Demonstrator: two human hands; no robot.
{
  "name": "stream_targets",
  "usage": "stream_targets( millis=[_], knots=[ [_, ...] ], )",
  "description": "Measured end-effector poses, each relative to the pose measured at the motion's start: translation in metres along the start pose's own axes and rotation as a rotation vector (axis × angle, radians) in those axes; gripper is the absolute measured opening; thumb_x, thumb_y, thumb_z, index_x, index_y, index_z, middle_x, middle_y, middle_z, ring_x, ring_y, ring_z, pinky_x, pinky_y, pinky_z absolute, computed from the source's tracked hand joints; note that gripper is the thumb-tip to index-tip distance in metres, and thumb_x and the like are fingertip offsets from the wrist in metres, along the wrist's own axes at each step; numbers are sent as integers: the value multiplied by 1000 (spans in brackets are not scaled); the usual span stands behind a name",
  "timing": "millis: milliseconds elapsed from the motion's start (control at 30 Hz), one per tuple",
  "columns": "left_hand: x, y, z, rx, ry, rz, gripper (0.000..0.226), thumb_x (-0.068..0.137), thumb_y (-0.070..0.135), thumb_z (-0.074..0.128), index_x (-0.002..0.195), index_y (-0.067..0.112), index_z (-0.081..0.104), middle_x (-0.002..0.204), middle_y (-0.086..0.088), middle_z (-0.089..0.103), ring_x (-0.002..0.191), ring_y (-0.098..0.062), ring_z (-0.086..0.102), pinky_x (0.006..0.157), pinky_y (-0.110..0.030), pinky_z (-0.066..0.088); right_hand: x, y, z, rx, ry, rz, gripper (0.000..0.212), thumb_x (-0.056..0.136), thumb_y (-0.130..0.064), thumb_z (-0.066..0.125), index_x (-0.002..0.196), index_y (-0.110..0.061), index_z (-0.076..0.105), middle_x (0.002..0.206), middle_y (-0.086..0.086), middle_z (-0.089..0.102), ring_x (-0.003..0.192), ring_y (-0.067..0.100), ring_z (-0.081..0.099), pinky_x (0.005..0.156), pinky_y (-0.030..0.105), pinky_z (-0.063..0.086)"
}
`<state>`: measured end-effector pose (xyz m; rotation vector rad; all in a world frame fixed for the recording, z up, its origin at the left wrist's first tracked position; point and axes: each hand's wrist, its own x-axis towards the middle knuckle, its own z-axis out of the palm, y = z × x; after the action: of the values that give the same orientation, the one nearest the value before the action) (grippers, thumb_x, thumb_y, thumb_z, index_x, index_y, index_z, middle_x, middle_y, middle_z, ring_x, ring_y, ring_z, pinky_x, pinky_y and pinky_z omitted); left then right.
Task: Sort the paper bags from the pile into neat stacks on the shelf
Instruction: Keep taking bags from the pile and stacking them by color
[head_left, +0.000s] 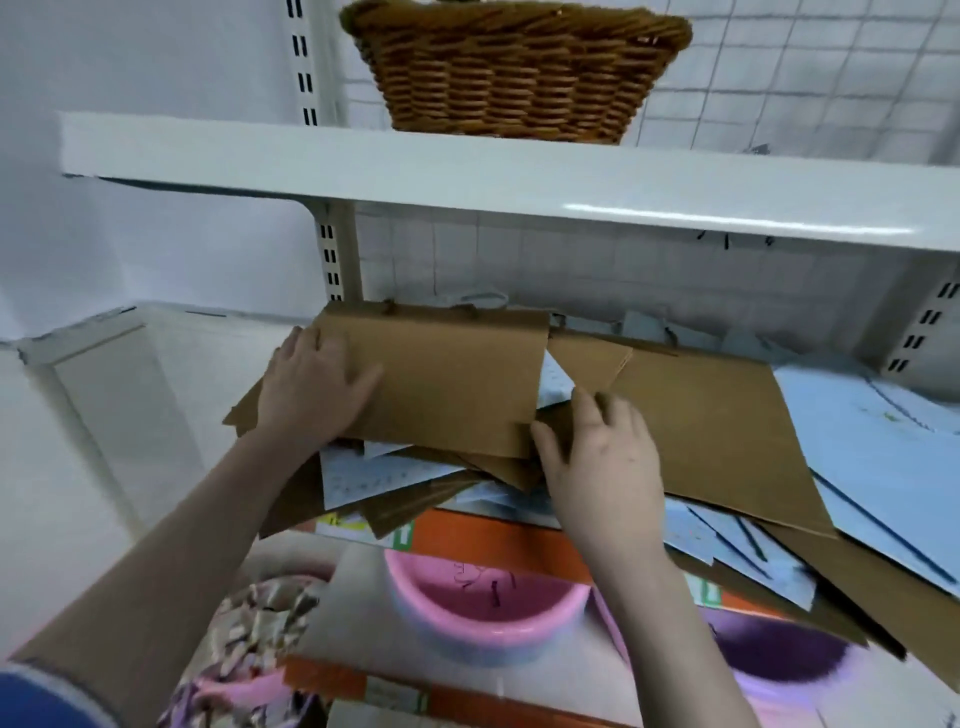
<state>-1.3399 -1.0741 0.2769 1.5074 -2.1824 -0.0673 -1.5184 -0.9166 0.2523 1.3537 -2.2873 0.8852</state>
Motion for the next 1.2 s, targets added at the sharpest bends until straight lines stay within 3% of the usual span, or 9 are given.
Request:
stream_targets(
  millis=[100, 300, 433, 700, 867, 967, 1200],
  knots=[
    [13, -13, 5, -20, -29, 11, 63, 91, 50, 48, 137, 8, 38, 142, -23, 37, 132, -39, 33, 108, -51, 30, 5, -17, 13, -70, -25, -10, 53, 79, -41, 48, 100, 4, 66, 87, 23, 64, 85, 40, 62, 75, 43, 54],
    [28, -36, 19, 0, -158, -63, 61, 90, 59, 40, 124, 9, 48, 138, -23, 41, 129, -39, 36, 106, -50, 31, 11, -36, 34, -167, -80, -6, 47, 73, -40, 75, 94, 2, 67, 83, 21, 63, 81, 38, 62, 70, 42, 52],
    [32, -48, 24, -27, -195, -102, 63, 89, 62, 37, 125, 12, 47, 135, -19, 44, 126, -37, 39, 103, -48, 32, 12, -39, 43, -221, -101, 3, 54, 68, -41, 79, 97, 3, 67, 90, 24, 65, 88, 40, 62, 75, 44, 53],
    [38, -58, 21, -177, -101, -201, 71, 83, 59, 54, 132, 9, 43, 128, -22, 44, 121, -38, 39, 96, -45, 35, 12, -40, 50, -191, -87, 25, 54, 71, -34, 78, 104, 6, 65, 101, 28, 64, 97, 44, 61, 85, 49, 52],
    [37, -61, 13, -342, 69, -260, 73, 76, 47, 70, 133, 11, 43, 127, -21, 41, 122, -38, 37, 95, -47, 36, 16, -44, 40, -91, -130, 104, 59, 89, -39, 57, 134, -4, 45, 131, 20, 48, 125, 36, 39, 107, 39, 29],
    [38, -63, 7, -452, 111, -253, 72, 77, 39, 72, 136, 14, 41, 129, -18, 44, 120, -35, 43, 94, -45, 39, 17, -48, 32, -40, -125, 156, 61, 89, -41, 56, 138, -8, 40, 128, 14, 49, 121, 31, 39, 102, 34, 27],
    [36, -73, -6, -746, 130, -269, 64, 80, 28, 72, 135, 17, 42, 129, -7, 53, 115, -29, 51, 88, -39, 42, 21, -54, 18, 94, -89, 282, 66, 88, -34, 60, 141, -6, 35, 127, 18, 48, 116, 35, 41, 97, 35, 29]
  ],
)
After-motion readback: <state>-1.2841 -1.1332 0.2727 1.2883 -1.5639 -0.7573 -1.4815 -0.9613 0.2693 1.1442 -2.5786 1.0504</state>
